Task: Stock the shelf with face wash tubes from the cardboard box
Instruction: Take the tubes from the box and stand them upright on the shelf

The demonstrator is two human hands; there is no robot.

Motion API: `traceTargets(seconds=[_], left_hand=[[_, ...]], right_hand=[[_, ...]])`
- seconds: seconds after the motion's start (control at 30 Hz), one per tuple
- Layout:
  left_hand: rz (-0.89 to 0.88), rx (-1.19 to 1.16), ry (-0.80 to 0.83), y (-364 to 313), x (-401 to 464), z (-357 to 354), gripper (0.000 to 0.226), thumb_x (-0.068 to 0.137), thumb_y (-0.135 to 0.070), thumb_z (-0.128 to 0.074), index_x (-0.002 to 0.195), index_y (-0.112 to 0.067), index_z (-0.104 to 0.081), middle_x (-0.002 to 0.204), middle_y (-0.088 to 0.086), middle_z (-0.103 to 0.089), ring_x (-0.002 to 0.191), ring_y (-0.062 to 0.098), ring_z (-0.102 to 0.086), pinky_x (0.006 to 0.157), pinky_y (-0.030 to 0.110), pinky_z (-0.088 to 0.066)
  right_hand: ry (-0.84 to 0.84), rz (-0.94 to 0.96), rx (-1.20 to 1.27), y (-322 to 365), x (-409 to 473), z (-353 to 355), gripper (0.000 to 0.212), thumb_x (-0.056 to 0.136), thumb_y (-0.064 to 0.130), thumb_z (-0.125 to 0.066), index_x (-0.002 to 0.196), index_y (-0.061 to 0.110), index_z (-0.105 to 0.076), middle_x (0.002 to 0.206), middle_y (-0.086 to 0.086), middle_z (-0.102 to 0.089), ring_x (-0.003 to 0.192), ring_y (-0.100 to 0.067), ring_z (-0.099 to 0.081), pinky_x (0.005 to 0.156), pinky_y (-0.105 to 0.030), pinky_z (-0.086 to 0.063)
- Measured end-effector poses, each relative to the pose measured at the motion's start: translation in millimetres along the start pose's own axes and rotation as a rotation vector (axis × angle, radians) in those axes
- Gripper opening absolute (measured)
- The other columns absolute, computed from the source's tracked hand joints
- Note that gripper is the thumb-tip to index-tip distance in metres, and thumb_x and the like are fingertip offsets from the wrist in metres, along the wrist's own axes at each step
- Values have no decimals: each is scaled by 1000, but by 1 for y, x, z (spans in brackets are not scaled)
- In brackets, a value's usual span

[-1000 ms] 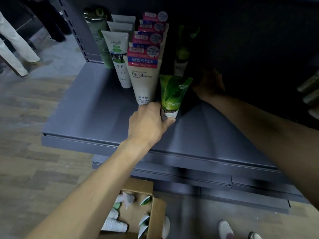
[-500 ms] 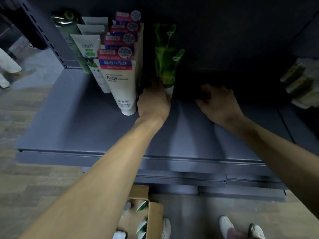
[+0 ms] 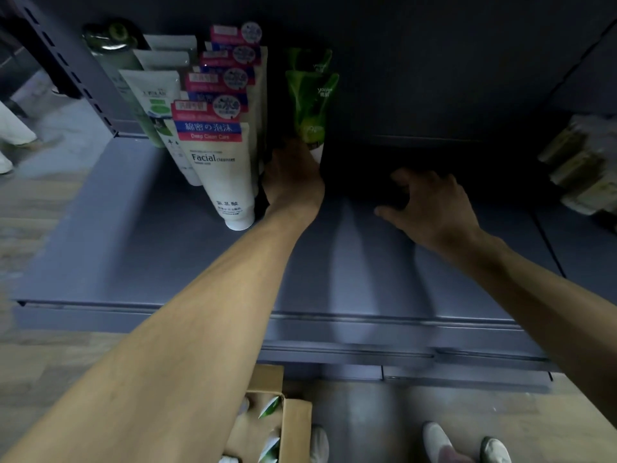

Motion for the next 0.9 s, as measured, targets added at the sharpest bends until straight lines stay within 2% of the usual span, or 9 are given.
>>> traceTargets(seconds=[0.33,0.67,0.83,0.9], left_hand=[[-10,14,-16,-4,7,2,42,97,-23,-54,134,-4,-46,136,15,-51,128,32,-47,96,38,-42],[-4,7,-31,-4,10,0,39,97,-20,-55,132,-4,-48,135,14,-53,127,32,-48,96,37,-43],[1,18,-32,-2,11,-4,38,98,-18,-52,133,-4,-48,134,14,-53,125,31,-50,91,37,-45],[-30,91,-11,0,4,-4,41,98,-21,-51,135,-3,-45,135,13,-52,126,30,-50,93,35,-44]], right_hand=[[-26,20,-16,-2,3,-2,62,82,47,-70,135,22,-51,133,-4,-60,120,-34,-53,93,-40,-45],[-43,21,-3,-1,1,-7,56,85,48,-66,134,24,-52,130,-2,-61,118,-33,-54,91,-40,-46],[-46,17,-22,-1,-1,-6,57,86,48,-66,135,23,-52,128,-6,-61,118,-35,-55,88,-39,-46],[-50,17,-28,0,-4,-6,57,86,47,-67,136,23,-51,128,-7,-61,118,-35,-55,88,-38,-46]])
Point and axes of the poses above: each hand's wrist, its own x-axis towards the middle knuckle, its own z-axis out of the back of the hand, y = z × x, the point moved 1 cm from there along x, towards the middle knuckle
